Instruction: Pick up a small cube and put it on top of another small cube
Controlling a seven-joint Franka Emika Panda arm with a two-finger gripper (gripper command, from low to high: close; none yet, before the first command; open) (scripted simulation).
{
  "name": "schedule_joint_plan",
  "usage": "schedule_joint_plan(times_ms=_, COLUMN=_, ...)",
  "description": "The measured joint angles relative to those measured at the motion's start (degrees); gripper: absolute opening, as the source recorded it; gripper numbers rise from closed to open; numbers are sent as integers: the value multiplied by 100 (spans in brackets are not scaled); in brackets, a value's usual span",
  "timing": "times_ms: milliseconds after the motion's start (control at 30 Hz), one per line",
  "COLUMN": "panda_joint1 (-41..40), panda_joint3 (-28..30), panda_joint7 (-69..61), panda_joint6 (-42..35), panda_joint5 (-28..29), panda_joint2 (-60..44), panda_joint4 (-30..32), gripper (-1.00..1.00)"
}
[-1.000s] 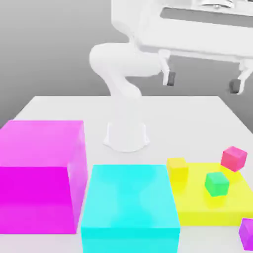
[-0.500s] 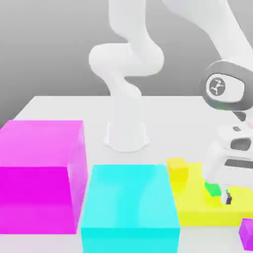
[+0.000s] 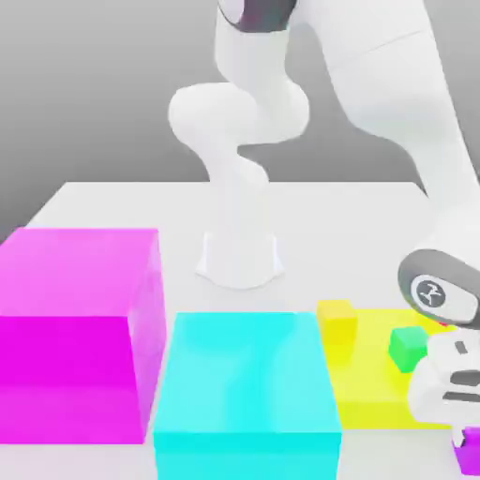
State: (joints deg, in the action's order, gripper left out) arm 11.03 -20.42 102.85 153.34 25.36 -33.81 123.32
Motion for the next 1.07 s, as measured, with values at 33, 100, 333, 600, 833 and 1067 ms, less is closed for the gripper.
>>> schedule_joint_plan(times_ms=33, panda_joint1=-70, panda_joint3=-91, panda_joint7=-73, panda_joint6=-109, panda_joint5=-104, panda_joint2=153, panda_joint4=41, gripper=-100)
schedule_joint_plan(times_ms=100, panda_joint1=-235, panda_joint3=-313, panda_joint7=-260, panda_joint6=-387, panda_joint5=-370, panda_joint2=546, panda_joint4=146, gripper=-100)
schedule_joint_plan(times_ms=333, panda_joint1=-603, panda_joint3=-853, panda_joint7=-1009, panda_joint6=-876, panda_joint5=-972, panda_joint2=1733, panda_joint4=936, gripper=-100)
schedule_joint_plan(times_ms=600, panda_joint1=-763, panda_joint3=-1211, panda_joint7=-2296, panda_joint6=-1064, panda_joint5=-2235, panda_joint2=3251, panda_joint4=2009, gripper=-100)
schedule_joint_plan(times_ms=833, panda_joint1=-509, panda_joint3=-1036, panda_joint7=-3192, panda_joint6=-829, panda_joint5=-3129, panda_joint2=4086, panda_joint4=2802, gripper=-100)
schedule_joint_plan(times_ms=1067, panda_joint1=-563, panda_joint3=-970, panda_joint7=-2759, panda_joint6=-107, panda_joint5=-2522, panda_joint2=3407, panda_joint4=2916, gripper=100)
